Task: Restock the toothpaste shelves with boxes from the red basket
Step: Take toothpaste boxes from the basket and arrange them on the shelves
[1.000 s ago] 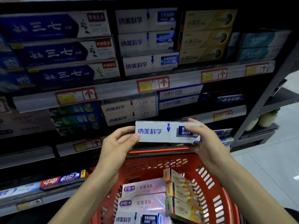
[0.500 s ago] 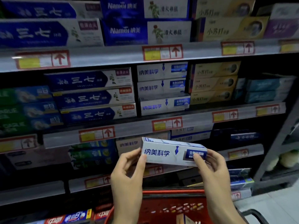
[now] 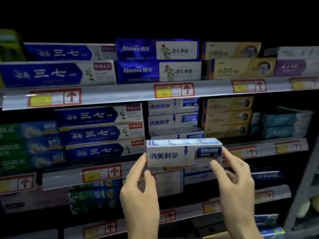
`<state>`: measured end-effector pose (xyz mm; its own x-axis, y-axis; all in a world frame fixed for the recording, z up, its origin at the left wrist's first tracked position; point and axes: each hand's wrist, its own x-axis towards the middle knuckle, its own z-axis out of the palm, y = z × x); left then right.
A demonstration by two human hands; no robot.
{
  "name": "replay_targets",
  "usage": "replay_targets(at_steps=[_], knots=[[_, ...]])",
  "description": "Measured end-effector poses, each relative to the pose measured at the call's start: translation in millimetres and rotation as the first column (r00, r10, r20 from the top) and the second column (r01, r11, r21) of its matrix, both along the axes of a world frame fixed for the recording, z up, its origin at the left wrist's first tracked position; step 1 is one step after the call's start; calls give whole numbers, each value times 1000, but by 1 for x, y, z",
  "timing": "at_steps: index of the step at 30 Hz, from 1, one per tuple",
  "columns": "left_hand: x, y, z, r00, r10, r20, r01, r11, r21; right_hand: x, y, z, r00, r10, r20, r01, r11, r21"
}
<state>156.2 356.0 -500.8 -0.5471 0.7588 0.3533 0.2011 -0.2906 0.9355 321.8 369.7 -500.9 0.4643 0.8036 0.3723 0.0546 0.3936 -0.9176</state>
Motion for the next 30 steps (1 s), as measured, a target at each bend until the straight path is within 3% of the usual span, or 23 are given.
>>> replay_targets(at_steps=[6,14,30], knots=[[9,18,59,984,-101,-147,103,995,3,15,41,40,995,60,75,-66,994,83],[10,53,63,982,-162,-94,147,978,-147,26,91,40,978,117,170,-125,991,39],[2,90,45,979,-206,11,203,957,-208,29,114,31,955,185,231,-169,982,-86]])
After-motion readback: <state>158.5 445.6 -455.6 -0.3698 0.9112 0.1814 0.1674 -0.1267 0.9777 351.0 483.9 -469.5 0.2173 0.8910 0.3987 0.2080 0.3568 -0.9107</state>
